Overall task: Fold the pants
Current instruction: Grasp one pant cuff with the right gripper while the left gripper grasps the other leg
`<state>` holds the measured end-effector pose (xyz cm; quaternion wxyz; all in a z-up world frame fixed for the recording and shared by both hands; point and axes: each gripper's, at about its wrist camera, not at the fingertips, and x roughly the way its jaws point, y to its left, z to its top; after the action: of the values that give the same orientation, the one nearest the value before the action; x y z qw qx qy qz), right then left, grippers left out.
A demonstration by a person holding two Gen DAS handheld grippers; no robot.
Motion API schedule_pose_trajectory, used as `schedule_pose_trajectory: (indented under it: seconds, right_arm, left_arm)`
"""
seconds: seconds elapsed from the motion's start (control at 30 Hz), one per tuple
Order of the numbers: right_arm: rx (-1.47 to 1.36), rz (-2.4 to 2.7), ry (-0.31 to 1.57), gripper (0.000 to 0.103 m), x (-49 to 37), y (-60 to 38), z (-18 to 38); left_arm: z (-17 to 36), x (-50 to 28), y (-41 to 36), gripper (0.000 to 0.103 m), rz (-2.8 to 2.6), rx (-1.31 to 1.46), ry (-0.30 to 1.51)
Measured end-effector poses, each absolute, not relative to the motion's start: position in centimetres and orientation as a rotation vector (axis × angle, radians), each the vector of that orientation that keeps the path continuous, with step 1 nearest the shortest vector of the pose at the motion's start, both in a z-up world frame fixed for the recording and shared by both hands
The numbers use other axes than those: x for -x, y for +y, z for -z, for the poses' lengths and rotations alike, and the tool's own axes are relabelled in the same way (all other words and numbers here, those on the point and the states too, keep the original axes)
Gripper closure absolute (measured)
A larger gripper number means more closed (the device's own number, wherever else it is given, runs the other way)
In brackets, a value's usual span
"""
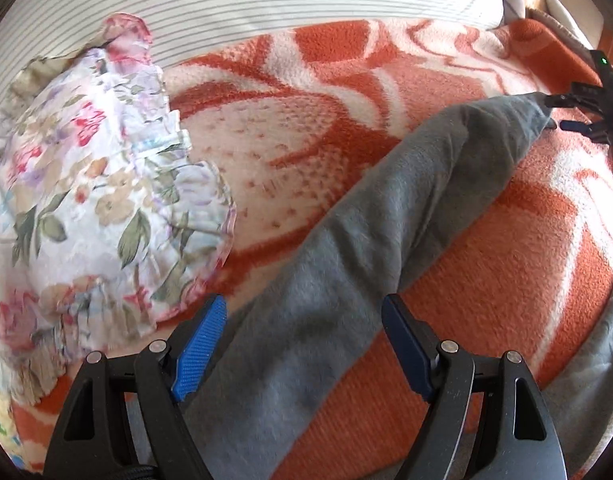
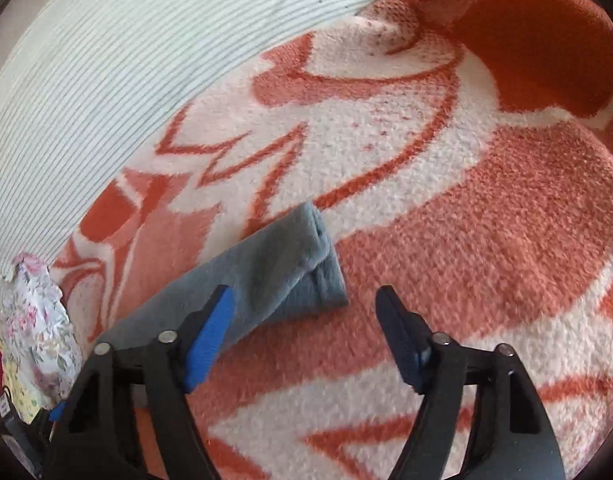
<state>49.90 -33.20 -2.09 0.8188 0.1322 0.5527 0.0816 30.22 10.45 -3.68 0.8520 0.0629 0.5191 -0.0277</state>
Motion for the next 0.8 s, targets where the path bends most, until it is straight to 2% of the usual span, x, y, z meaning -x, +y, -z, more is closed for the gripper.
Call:
schedule_pose_trajectory:
  seconds: [0.03, 0.1, 0.13, 0.17, 0.2, 0.23, 0.27, 0.3, 0.33, 0.43, 0.53, 0.6, 0.67, 0.7, 0.73, 0.77, 0.8]
  right_arm:
    - [-0.313, -0.174, 1.180, 0.040, -50.7, -33.4, 2.7]
    - [-0.370, -0.182, 1.172, 0.059, -51.4, -33.6, 3.3]
    - [-0.379, -0.188, 1.168, 0.070, -51.5, -33.7, 3.3]
    - [-0.374, -0.188, 1.162, 0.080, -51.2, -33.6, 3.1]
    - [-0.361, -0.206, 1.152, 0.088, -50.7, -33.5, 2.6]
    - [-0.343, -0.234, 1.140, 0.093, -49.9, -33.5, 2.0]
    - [-0.323, -0.254, 1.129, 0.093, -49.0, -33.5, 1.4]
    - [-0.290, -0.277, 1.123, 0.094, -47.5, -33.8, 0.5]
    - [-0.259, -0.294, 1.118, 0.094, -46.2, -34.2, -0.1]
    - [-0.160, -0.338, 1.133, 0.094, -42.0, -36.0, -1.4]
    - [-0.055, -0.309, 1.231, 0.094, -39.0, -38.4, -0.9]
    - [0.038, -0.279, 1.291, 0.092, -37.6, -39.3, -0.1]
    - [0.066, -0.236, 1.323, 0.081, -36.8, -40.1, 0.1]
    - [0.076, -0.216, 1.322, 0.076, -36.7, -40.3, -0.1]
    - [0.076, -0.211, 1.296, 0.064, -36.8, -40.4, -0.7]
    - [0.061, -0.220, 1.260, 0.050, -37.1, -40.4, -1.5]
    - [0.040, -0.232, 1.219, 0.044, -37.3, -40.4, -2.4]
  left_arm:
    - [4.0, -30.7, 10.4, 0.023, 0.068, -0.141, 1.103]
    - [4.8, -31.5, 10.1, 0.023, 0.072, -0.170, 1.129]
    - [5.4, -31.9, 9.9, 0.026, 0.080, -0.180, 1.146]
    - [5.9, -32.1, 9.7, 0.034, 0.090, -0.185, 1.163]
    - [6.4, -32.1, 9.6, 0.065, 0.112, -0.180, 1.181]
    - [6.8, -31.9, 9.5, 0.078, 0.129, -0.174, 1.193]
    - [6.7, -31.3, 9.3, 0.081, 0.130, -0.184, 1.178]
    - [6.3, -30.5, 9.0, 0.092, 0.144, -0.203, 1.158]
    - [6.0, -29.4, 8.7, 0.094, 0.167, -0.212, 1.148]
    - [4.8, -25.0, 7.8, 0.094, 0.277, -0.226, 1.132]
    - [4.6, -20.3, 6.6, 0.092, 0.390, -0.304, 1.161]
    - [5.1, -18.1, 6.0, 0.084, 0.424, -0.355, 1.194]
    - [4.9, -16.8, 5.9, 0.075, 0.436, -0.364, 1.210]
    - [4.6, -16.7, 5.8, 0.062, 0.434, -0.365, 1.211]
    - [4.1, -16.6, 5.7, 0.054, 0.427, -0.361, 1.201]
    - [3.6, -16.7, 5.4, 0.052, 0.422, -0.356, 1.181]
    - [3.1, -17.0, 5.2, 0.048, 0.423, -0.345, 1.166]
